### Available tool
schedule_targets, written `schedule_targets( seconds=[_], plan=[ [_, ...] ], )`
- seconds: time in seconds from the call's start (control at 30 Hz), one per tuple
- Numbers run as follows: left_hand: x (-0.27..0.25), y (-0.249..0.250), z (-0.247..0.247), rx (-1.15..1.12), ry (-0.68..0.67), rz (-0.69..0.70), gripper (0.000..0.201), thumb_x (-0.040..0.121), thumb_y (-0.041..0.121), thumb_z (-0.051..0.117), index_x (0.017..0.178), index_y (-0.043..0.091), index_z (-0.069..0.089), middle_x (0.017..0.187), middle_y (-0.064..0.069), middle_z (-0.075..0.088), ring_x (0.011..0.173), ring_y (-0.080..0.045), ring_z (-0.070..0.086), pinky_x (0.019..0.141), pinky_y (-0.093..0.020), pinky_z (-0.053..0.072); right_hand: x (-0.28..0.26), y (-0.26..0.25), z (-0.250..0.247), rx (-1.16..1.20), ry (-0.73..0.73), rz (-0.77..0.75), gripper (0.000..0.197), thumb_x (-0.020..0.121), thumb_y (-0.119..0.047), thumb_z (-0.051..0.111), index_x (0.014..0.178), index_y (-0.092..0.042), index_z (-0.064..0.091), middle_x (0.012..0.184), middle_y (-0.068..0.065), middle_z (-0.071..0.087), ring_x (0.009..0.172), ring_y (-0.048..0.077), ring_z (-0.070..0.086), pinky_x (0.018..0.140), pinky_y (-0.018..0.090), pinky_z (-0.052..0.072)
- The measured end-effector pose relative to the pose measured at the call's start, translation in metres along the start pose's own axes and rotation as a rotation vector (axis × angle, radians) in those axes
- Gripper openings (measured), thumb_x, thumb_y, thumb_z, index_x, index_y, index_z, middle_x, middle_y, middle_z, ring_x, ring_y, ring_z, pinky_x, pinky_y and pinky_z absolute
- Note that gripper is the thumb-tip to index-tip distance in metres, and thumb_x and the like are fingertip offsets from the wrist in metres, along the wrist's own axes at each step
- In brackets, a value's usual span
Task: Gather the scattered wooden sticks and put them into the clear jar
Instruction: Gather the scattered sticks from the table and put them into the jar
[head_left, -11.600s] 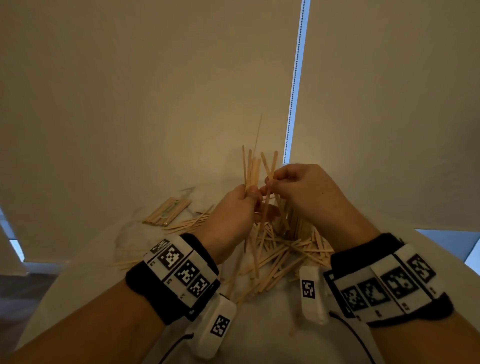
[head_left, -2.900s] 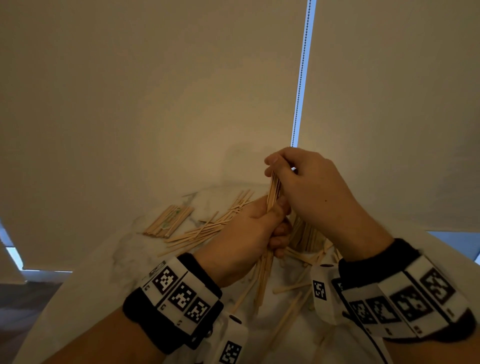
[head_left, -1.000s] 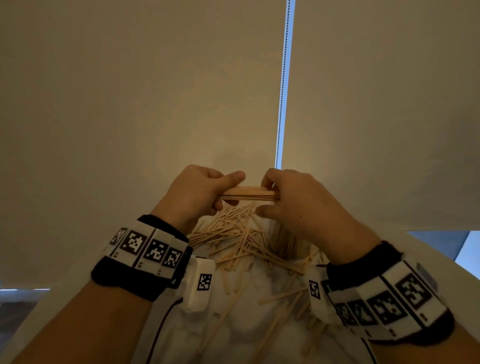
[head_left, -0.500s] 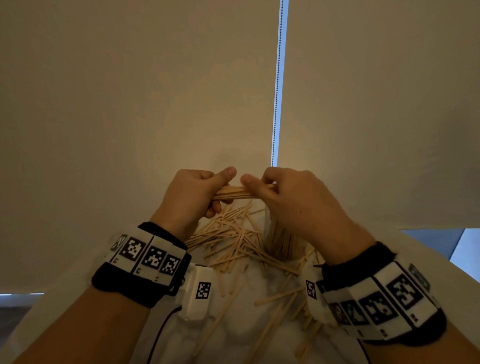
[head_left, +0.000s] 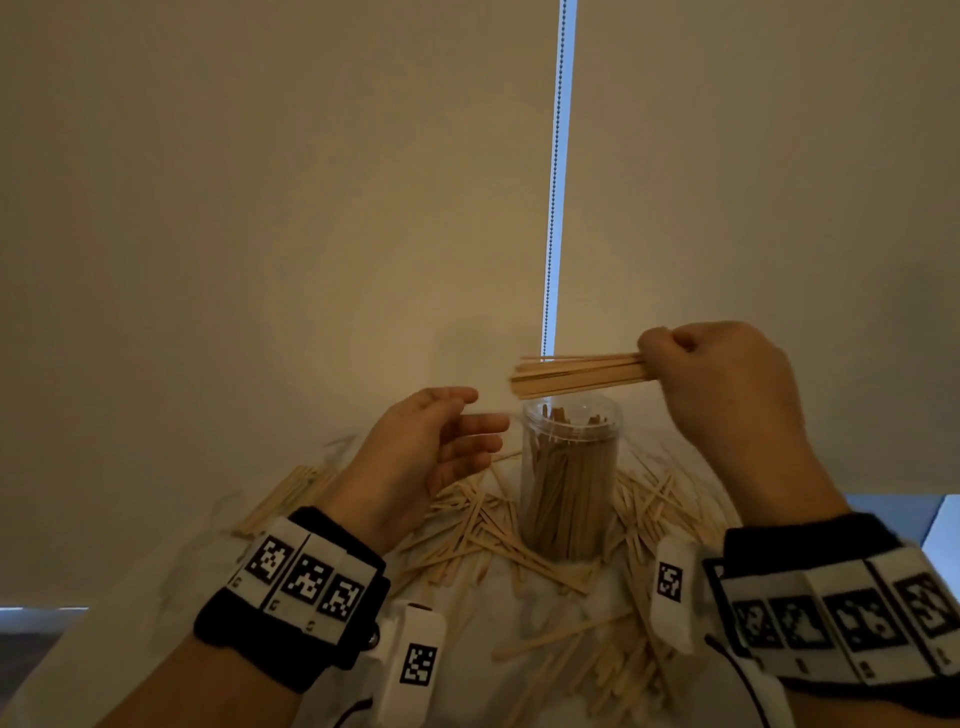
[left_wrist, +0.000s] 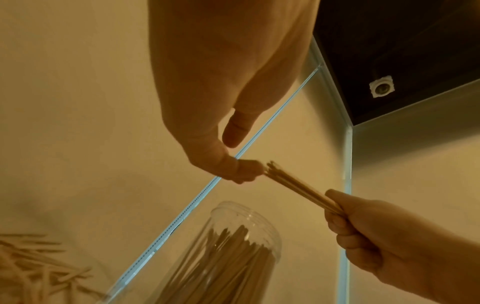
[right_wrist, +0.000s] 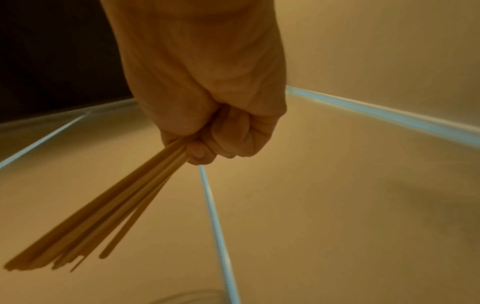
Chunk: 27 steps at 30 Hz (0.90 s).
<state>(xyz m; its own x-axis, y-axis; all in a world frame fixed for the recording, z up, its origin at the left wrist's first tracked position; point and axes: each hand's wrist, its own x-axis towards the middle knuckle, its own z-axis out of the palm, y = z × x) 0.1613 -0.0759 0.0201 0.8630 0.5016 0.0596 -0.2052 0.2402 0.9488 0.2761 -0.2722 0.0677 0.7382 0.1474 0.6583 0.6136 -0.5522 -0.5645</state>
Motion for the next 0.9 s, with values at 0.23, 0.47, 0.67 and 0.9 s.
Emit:
schedule_targets(
  seconds=[0.23,0.47,0.67,0.9],
  plan=[
    [0.024,-0.019,0.011,0.507,-0.083,-0.011,0.093,0.074,0.041,0.087,0.149,0.024,0.035,0.138,-0.006,0.052,0.121,-0.020,0.057,0.100,-0.040,0.052,0.038,0.028,0.009,-0.215,-0.009,0.012,0.043,0.091,-0.033,0.052,0.057,-0.009,0.063,0.049,0.009,0.052,0.045,0.021,0.045,0.043,0.026,0.027],
    [0.050,-0.028,0.048,0.836,-0.271,0.072,0.133,0.070,0.040,0.090,0.160,0.015,-0.004,0.156,-0.003,0.038,0.135,-0.015,0.043,0.109,-0.029,0.034,0.048,0.007,0.047,-0.438,-0.162,-0.211,0.038,0.091,-0.039,0.052,0.063,-0.014,0.059,0.054,0.001,0.047,0.054,0.022,0.047,0.051,0.028,0.030],
    [0.060,-0.035,0.046,0.892,-0.235,0.039,0.120,0.068,0.044,0.090,0.156,0.014,0.015,0.144,-0.004,0.053,0.126,-0.020,0.053,0.109,-0.038,0.043,0.063,-0.018,0.047,-0.570,-0.341,-0.436,0.032,0.094,-0.040,0.058,0.077,-0.013,0.060,0.062,0.001,0.045,0.071,0.026,0.055,0.062,0.031,0.039],
    [0.060,-0.032,0.048,0.955,-0.237,0.027,0.113,0.074,0.043,0.087,0.157,0.015,0.015,0.146,-0.008,0.050,0.126,-0.025,0.053,0.106,-0.038,0.046,0.061,-0.017,0.050,-0.649,-0.307,-0.364,0.033,0.091,-0.042,0.060,0.074,-0.014,0.054,0.064,0.000,0.046,0.069,0.025,0.056,0.061,0.031,0.043]
  ],
)
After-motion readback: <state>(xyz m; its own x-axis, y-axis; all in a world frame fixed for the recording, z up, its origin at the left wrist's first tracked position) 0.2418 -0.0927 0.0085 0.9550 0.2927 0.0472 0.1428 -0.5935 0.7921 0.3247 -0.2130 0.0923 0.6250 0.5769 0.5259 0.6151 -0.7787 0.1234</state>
